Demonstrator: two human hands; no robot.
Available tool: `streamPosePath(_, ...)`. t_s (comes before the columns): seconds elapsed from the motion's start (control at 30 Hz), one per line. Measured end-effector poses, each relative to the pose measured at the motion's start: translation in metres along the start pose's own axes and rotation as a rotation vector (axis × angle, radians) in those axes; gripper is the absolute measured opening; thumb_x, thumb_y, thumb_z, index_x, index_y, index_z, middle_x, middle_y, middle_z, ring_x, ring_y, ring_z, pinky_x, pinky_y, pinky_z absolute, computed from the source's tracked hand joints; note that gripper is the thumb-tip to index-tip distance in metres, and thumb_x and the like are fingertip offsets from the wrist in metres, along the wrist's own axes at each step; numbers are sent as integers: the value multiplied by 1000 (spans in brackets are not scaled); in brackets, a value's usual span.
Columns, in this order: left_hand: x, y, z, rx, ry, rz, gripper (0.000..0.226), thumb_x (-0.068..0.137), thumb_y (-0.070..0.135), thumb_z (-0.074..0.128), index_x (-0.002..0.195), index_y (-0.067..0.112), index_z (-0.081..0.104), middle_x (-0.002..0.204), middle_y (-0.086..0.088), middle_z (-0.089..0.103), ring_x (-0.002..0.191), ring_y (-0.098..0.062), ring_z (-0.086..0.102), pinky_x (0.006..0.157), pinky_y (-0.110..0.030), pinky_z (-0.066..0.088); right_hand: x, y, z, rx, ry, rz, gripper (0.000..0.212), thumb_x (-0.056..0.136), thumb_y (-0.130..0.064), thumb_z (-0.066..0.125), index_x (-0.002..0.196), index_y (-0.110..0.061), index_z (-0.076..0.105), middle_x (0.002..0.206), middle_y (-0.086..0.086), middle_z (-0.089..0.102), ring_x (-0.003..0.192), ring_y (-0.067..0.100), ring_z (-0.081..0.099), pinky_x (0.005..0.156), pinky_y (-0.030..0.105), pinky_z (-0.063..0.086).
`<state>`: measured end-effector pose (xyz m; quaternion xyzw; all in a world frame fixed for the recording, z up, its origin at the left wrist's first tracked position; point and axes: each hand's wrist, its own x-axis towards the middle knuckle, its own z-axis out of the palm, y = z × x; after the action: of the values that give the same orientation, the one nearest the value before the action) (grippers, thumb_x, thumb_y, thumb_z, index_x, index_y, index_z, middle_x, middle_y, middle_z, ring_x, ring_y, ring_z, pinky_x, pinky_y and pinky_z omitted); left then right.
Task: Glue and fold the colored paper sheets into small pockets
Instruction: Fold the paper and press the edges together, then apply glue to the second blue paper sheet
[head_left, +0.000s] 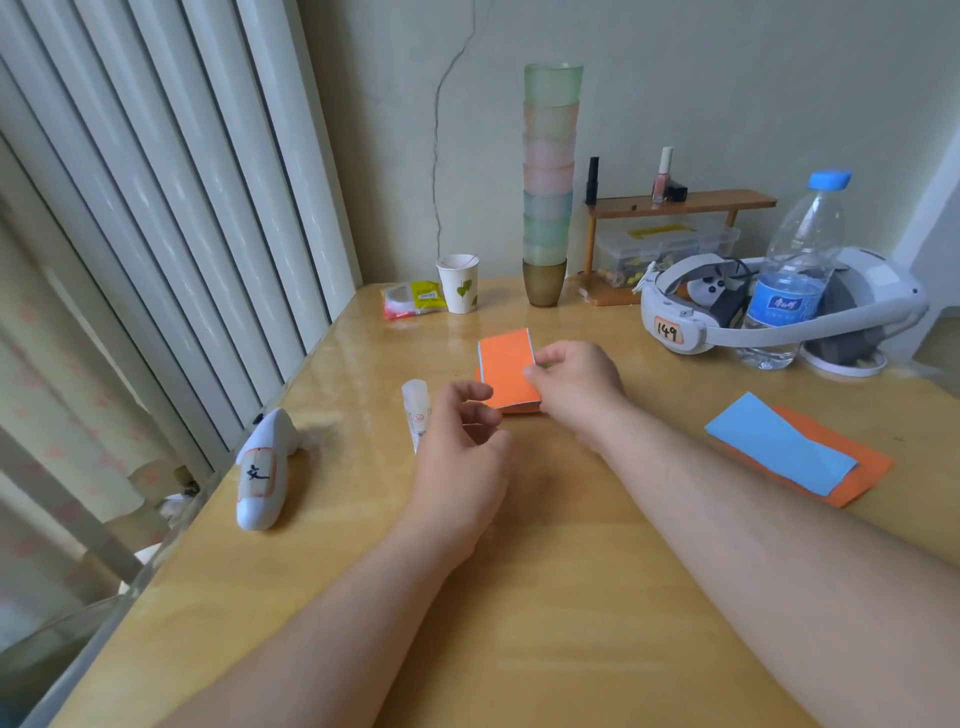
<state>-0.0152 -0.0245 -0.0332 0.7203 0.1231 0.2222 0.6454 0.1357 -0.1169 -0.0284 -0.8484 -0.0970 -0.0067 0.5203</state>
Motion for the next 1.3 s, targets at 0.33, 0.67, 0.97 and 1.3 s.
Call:
streamPosePath(0.33,1,-4,-2,302,-87,188,36,83,6,59,102,37,61,94,7,59,79,-9,56,72,-22,47,-13,4,7,-400,23,-211,9,89,-19,70,83,-25,66,91,-3,64,85,24,59,68,28,41)
streamPosePath(0.67,-17,2,3,645,-334,459,30,87,10,64,105,33,69,106,13,54,99,-4,55,85,-19,43,-52,21,-120,-577,81,-269,12,89,-24,64,86,-32,72,97,-3,63,93,20,60,81,31,46)
streamPosePath(0.97,-26,1,4,709,-316,509,28,88,9,66,103,32,72,104,12,56,98,-2,54,82,-17,43,-60,85,-196,-864,8,167,49,90,-71,48,109,-29,68,126,13,58,124,41,49,103,49,47)
streamPosePath(1.3,-27,1,4,719,-302,494,27,89,12,67,104,33,72,103,16,56,99,4,54,77,-6,40,-51,72,-204,-510,63,125,23,84,-24,86,92,-25,64,105,1,68,91,20,62,72,35,51)
